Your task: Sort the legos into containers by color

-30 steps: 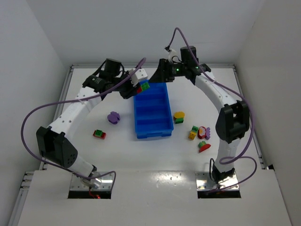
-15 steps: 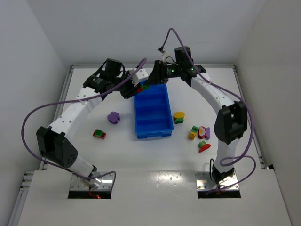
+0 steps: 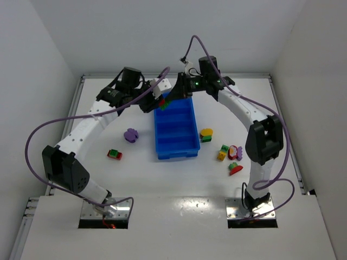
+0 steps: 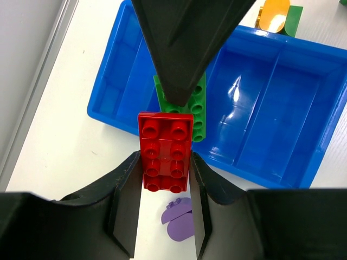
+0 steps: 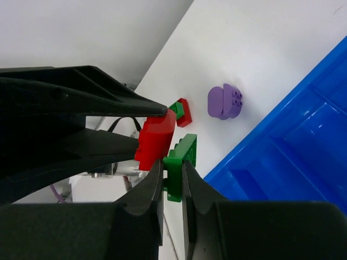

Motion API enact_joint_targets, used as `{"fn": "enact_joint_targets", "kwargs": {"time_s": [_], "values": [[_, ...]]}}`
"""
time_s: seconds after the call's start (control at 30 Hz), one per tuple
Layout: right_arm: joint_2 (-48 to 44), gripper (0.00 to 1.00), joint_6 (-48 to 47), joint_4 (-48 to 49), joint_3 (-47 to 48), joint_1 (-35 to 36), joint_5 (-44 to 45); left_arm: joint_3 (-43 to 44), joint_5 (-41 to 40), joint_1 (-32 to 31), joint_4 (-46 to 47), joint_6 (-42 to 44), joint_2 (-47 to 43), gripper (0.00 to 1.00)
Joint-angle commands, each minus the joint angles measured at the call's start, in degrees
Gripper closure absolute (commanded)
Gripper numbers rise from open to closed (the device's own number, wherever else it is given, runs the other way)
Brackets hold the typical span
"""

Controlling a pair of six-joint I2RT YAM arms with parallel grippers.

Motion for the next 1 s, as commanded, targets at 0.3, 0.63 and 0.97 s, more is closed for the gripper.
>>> {"fn": "enact_joint_targets", "kwargs": {"time_s": [0.3,0.63,0.97], "values": [[-1.10,0.99,-9.24,-7.07,-1.24,-1.51,7.99,1.68,-1.54,0.52,4.41,-1.99,-1.60,1.00],[-13.84,0.99,-18.04,-11.39,-16.52,-5.38,12.40,12.39,-2.52,4.74,9.26,-10.52,14.47,1.00],[-19.48,0.99,-19.79,-12.45,-19.71,-7.05,14.95,24.35,2.22,4.12,9.26,-15.18,30.66,0.99]]}}
